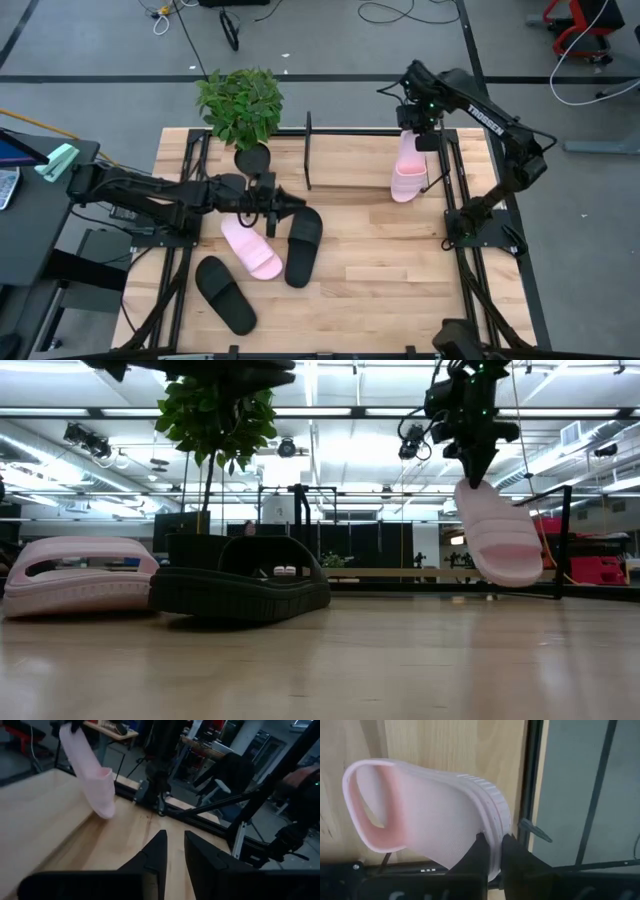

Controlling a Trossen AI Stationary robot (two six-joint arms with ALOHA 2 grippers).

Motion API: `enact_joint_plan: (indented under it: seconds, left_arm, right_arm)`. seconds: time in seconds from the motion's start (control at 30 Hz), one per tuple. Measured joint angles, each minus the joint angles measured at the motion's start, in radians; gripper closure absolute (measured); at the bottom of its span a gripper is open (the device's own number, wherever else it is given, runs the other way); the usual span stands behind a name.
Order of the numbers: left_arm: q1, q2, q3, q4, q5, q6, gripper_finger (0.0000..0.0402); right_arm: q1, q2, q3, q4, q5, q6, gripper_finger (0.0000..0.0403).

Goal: Pick and place slides into the shelf
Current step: Put the right pink slide on the shelf

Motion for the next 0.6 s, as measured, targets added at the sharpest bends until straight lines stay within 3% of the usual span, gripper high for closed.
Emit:
enact_joint_plan:
  seconds: [0.2,0.3,0.6]
  left_arm:
    - [0.0,0.0,0.132,-0.204,-0.064,0.146,0.0342]
    - [0.0,0.0,0.195,-0.311,-0.102,0.211,0.0345]
    - [0.0,0.0,0.236,-0.339,-0.122,0.294,0.0344]
  right_arm:
    - [-0.012,0.018,-0.001,0.01,0.029,0.039,0.0378]
    - [-0.011,0.017,-0.001,0.021,0.107,0.062,0.0378]
    - [-0.019,0.016,-0.001,0.021,0.139,0.06,0.0378]
